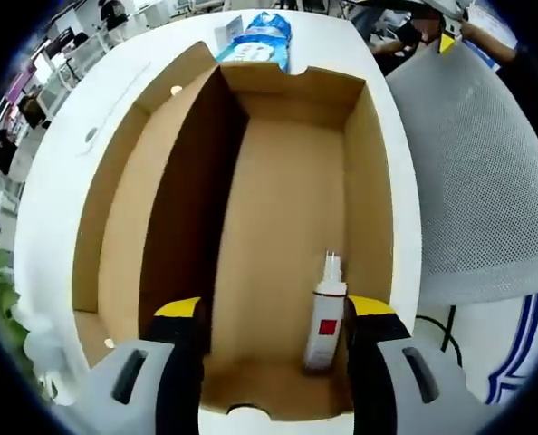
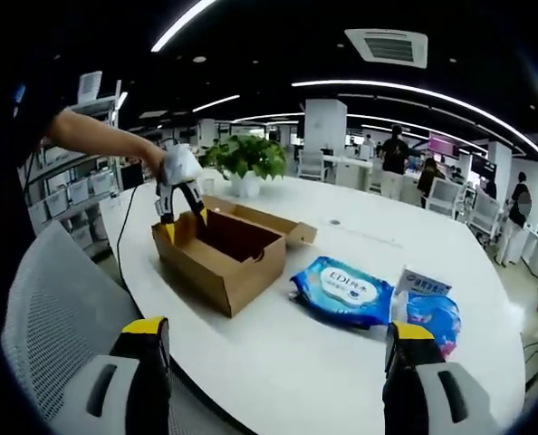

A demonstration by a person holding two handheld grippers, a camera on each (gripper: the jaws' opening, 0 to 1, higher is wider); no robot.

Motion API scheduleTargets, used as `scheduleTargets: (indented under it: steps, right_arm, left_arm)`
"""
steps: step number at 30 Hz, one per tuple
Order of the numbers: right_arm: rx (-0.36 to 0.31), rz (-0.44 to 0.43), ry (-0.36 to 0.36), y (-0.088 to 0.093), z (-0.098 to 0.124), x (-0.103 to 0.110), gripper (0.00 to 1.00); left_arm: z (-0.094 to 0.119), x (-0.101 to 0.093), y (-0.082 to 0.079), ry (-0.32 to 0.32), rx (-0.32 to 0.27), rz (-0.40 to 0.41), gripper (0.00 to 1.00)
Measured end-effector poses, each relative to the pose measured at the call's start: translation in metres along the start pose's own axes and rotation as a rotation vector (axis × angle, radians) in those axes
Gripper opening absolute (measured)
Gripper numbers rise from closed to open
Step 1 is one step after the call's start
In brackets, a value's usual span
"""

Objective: Operate the shoe box by opening the lid, removing the specified soft item, and placing it in the target area until the item is outside and the box remains undamaged.

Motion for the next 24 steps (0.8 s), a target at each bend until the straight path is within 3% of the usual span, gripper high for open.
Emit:
scheduleTargets:
  steps: [6, 10, 18, 24]
  right_arm:
    - [-0.001, -0.004, 0.010, 0.000, 0.001, -0.002, 0.99]
    - [-0.003, -0.004, 0.014, 0.000, 0.001, -0.002, 0.99]
    - [-0.003, -0.014, 0.020, 0.000, 0.001, -0.004, 0.99]
    - [0.002, -0.018, 0.026, 0.001, 0.001, -0.005, 0.99]
  left_arm:
    - [-0.012, -0.002, 0.000, 0.041, 0.014, -0.026, 0.65]
    - [-0.017, -0.001, 0.001, 0.055, 0.031, -0.055, 0.58]
    - [-0.024, -0.010, -0.001, 0.127, 0.026, -0.057, 0.66]
    - [-0.034, -0.013, 0.003, 0.149, 0.039, -0.075, 0.64]
Point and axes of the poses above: the point that each gripper's makers call its tool centre point, and the gripper's own axes: z roughly backward along the fingers, x roughly to its left, y roughly out of its underside, the point moved 5 cm from there along z, roughly backward along the fingers, and after that the axes turned 10 degrees about -y, right-handed, at the moved point
